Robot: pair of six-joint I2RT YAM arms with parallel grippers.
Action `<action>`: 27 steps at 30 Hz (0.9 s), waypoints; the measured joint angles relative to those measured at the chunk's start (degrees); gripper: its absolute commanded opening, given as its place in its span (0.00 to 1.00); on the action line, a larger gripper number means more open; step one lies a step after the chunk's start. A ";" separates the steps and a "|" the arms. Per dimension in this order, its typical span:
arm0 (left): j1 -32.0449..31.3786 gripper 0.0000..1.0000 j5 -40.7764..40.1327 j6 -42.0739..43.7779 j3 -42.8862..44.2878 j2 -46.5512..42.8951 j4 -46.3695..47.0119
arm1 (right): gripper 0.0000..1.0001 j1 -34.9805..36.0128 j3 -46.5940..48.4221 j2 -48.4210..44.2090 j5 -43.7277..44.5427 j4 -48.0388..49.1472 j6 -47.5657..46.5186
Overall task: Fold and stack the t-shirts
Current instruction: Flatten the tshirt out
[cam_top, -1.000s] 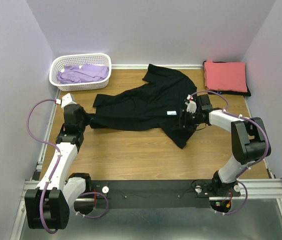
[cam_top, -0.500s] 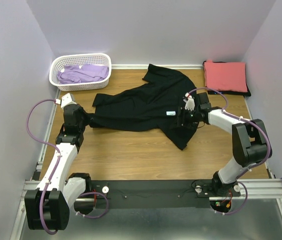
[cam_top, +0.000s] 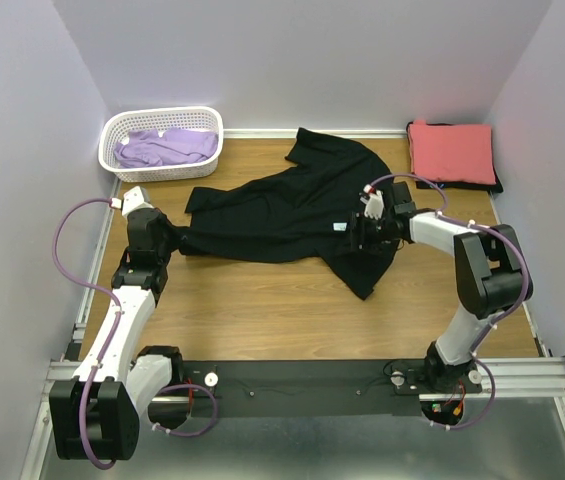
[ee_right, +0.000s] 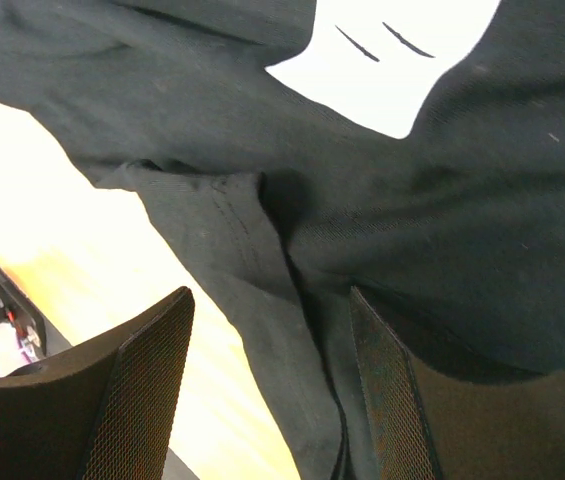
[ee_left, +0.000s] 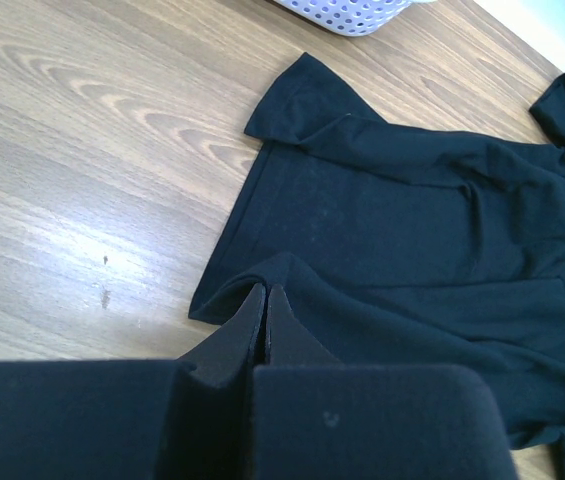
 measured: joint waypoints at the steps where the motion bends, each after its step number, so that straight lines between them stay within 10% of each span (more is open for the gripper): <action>1: 0.00 0.00 0.00 0.00 0.00 0.00 0.00 | 0.71 0.15 0.11 0.24 -0.33 0.15 -0.07; 27: 0.00 0.00 0.02 0.15 0.00 0.00 0.00 | 0.71 12.74 0.31 -3.19 -4.66 0.39 1.64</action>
